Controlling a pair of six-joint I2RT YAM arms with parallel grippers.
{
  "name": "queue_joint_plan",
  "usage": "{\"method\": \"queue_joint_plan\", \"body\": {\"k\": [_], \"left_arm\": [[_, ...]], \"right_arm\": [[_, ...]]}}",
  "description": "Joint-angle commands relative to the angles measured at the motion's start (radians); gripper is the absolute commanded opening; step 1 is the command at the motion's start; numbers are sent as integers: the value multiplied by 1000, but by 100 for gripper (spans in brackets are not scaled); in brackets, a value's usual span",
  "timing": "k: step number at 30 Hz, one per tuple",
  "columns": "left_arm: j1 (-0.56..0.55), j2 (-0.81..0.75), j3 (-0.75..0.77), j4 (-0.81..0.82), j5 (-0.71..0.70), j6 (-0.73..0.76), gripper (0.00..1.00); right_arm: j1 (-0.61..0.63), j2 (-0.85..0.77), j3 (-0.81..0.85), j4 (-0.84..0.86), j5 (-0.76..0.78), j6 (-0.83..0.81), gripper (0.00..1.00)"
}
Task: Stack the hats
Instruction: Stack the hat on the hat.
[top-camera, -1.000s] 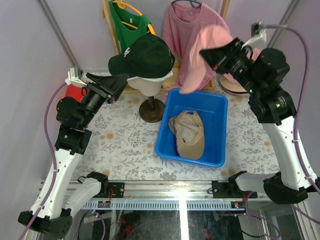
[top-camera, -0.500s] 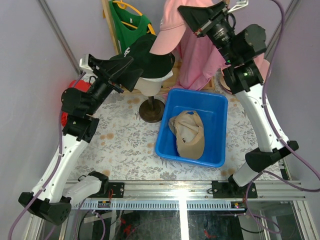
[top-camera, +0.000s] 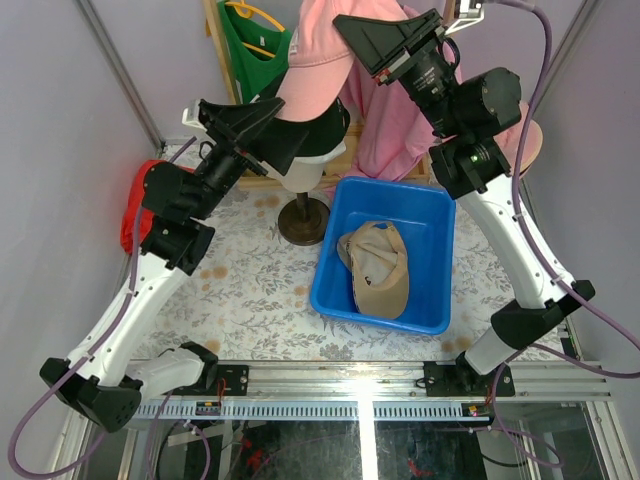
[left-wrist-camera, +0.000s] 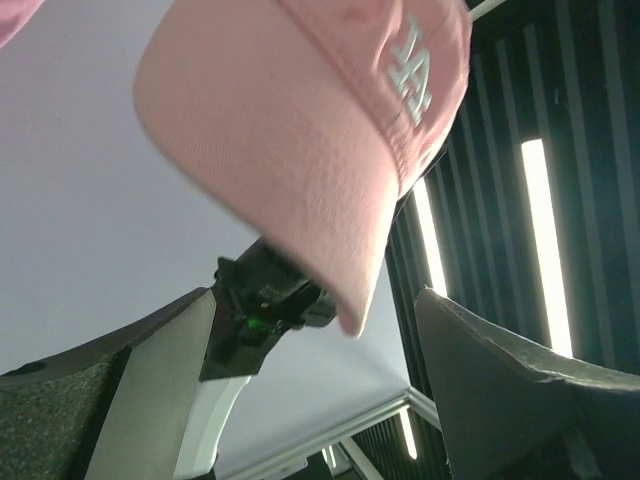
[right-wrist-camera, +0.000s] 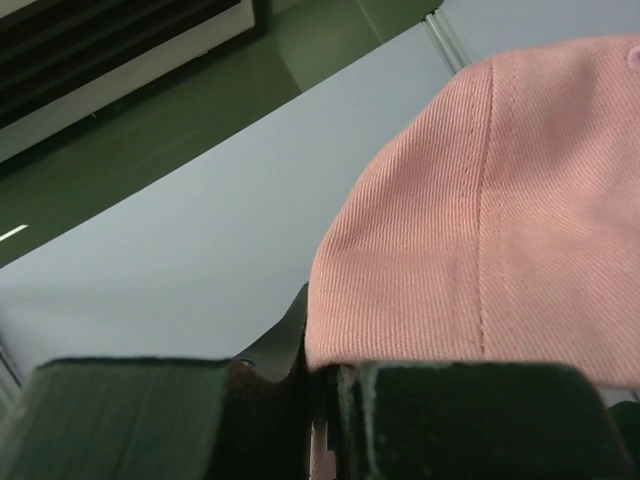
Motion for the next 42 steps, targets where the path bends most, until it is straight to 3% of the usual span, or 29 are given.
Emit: {"method": "queue_joint_plan", "body": {"k": [1, 6, 9, 10, 12, 14, 16, 17, 24, 31, 36, 42], "left_arm": [[-6, -18, 72, 9, -102, 44, 82], [-6, 2, 92, 47, -158, 50, 82], [-6, 28, 105, 111, -160, 50, 74], [-6, 41, 112, 131, -153, 52, 68], [-5, 58, 107, 188, -150, 59, 39], [12, 67, 102, 223, -143, 70, 17], [47, 71, 79, 279, -125, 64, 2], [76, 75, 64, 319, -107, 52, 0], [267, 134, 72, 512, 55, -2, 0], [373, 340, 148, 900, 175, -266, 0], [414, 419, 212, 933, 220, -295, 0], [460, 502, 270, 949, 248, -336, 0]], "right_arm": [[27, -75, -46, 145, -24, 35, 0], [59, -113, -128, 180, -30, 48, 0], [74, -126, -158, 192, -36, 53, 0], [76, -128, -163, 193, -40, 56, 0], [78, -129, -175, 195, -45, 63, 0], [78, -136, -194, 194, -44, 57, 0], [77, -147, -215, 178, -35, 30, 0], [77, -154, -224, 167, -31, 15, 0], [74, -160, -261, 105, -8, -62, 0], [19, -150, -276, 78, -4, -75, 0], [-40, -135, -284, 75, -25, -48, 16], [-84, -115, -301, 89, -54, -17, 42]]}}
